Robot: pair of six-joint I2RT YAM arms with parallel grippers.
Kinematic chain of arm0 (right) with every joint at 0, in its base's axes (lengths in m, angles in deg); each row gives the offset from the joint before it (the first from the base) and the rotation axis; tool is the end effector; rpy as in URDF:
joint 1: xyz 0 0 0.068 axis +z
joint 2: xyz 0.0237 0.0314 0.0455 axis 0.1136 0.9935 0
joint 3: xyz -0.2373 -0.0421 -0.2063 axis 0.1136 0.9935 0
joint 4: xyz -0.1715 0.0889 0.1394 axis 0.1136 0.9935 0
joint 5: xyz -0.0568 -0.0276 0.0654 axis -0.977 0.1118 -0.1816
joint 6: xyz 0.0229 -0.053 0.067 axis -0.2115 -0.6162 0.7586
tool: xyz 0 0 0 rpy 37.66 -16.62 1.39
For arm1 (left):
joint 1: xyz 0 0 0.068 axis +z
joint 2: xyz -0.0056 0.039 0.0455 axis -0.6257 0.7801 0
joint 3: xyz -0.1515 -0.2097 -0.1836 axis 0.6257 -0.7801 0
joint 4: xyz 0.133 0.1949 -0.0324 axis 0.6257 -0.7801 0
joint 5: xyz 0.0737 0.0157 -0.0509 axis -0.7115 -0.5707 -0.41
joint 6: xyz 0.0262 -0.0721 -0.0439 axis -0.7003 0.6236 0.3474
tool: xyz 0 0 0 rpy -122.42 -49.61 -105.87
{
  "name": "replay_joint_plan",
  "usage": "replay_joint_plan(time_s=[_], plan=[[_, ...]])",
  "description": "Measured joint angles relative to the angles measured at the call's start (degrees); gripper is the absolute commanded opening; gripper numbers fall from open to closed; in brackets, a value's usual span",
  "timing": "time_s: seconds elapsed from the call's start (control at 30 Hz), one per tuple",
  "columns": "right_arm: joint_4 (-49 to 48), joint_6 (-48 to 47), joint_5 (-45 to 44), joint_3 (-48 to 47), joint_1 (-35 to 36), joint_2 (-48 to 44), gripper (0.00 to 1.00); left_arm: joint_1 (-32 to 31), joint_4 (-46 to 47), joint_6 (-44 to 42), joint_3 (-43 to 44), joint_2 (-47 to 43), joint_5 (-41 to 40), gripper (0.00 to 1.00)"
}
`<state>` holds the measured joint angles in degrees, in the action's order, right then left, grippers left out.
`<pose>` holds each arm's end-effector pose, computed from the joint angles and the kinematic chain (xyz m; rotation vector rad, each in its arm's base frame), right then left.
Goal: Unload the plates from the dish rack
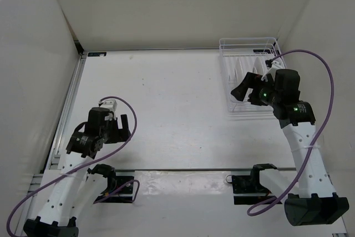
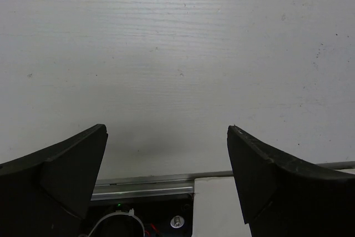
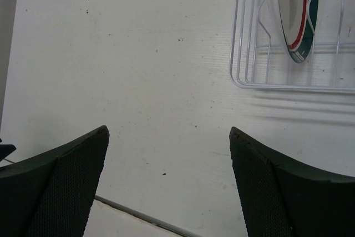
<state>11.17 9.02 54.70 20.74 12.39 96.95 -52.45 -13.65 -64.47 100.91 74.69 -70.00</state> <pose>0.1793 0.0392 0.3916 0.0715 2.0904 0.5376 0.0836 -0.0169 0.2541 -0.0623 2.5053 -0.1615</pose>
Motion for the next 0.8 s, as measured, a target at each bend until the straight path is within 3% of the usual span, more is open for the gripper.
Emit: replay_joint_plan(time_s=[0.5,0.57,0.8], plan=[[-1.8,0.0,-2.4,1.2,0.0,-0.4,0.9,-0.3,-0.5,0.2,0.0,-0.7,0.3,1.0],[0.0,-0.4,-5.1,-2.8,0.0,3.3,0.78,-0.3,-0.5,0.2,0.0,-1.0,0.5,1.0],[1.3,-2.8,-12.7,-14.6,0.0,17.2,0.6,-0.4,-0.5,0.2,0.0,-1.3,1.4,1.0]])
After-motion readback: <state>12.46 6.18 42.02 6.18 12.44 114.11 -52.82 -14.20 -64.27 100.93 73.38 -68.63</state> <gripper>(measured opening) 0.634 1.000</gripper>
